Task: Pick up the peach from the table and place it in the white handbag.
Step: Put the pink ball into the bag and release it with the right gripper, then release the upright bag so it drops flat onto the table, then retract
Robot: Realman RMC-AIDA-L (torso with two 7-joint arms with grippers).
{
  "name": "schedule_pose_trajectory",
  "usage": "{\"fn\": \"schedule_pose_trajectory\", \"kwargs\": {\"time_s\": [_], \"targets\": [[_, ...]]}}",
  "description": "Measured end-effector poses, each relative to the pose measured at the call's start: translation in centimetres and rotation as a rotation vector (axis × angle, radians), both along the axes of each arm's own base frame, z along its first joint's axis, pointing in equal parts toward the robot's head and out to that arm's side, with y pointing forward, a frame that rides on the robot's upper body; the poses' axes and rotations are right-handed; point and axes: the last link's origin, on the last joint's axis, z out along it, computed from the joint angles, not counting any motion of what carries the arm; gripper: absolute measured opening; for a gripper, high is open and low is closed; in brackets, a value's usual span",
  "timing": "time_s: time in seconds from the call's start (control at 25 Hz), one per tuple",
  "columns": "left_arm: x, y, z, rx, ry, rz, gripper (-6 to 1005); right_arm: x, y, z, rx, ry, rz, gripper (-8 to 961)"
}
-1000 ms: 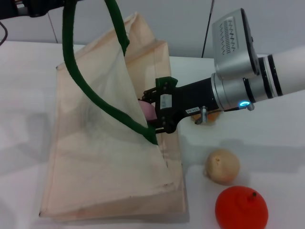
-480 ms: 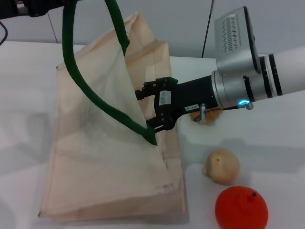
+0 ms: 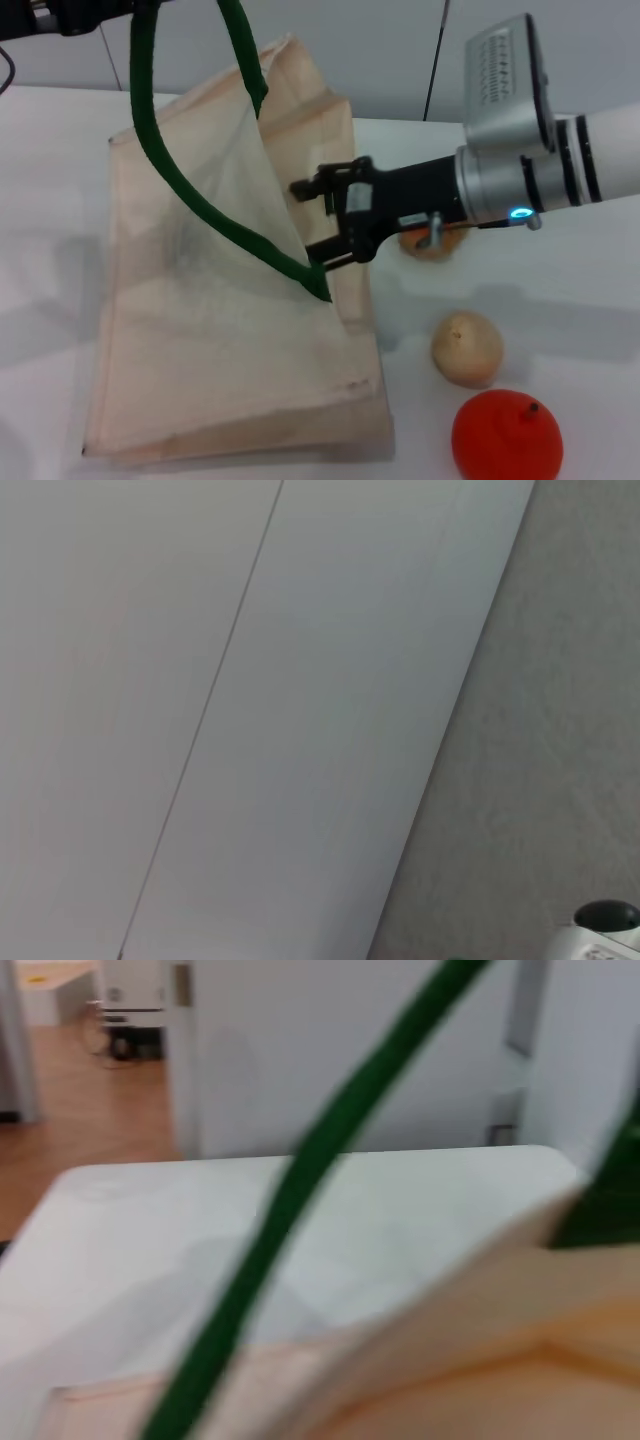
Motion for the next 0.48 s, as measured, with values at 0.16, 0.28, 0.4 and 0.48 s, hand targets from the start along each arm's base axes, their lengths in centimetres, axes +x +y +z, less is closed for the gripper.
{"fn": "schedule_pose_trajectory", "kwargs": {"time_s": [0.16,0.28,0.4,0.48], "targets": [[-0.3,-0.1,0.0,0.002,0.001,0.005,157,2.4,1.0,1.9,0.105,0.03,-0.076,894],[-0.5,-0.3,0.2,0.004,0.003,0.011,157,4.8,1.7,4.3,0.206,0.065,-0.156,894],[-0.7,-0.3,0.2,0.006,0.005,0.017,158,6.9,2.2,6.3,0.306,0.094,-0.231,894],[-0.9,-0.4,0.2,0.007,0.005,0.022,158,8.1,2.4,7.4,0.369,0.117,-0.28,894]]}}
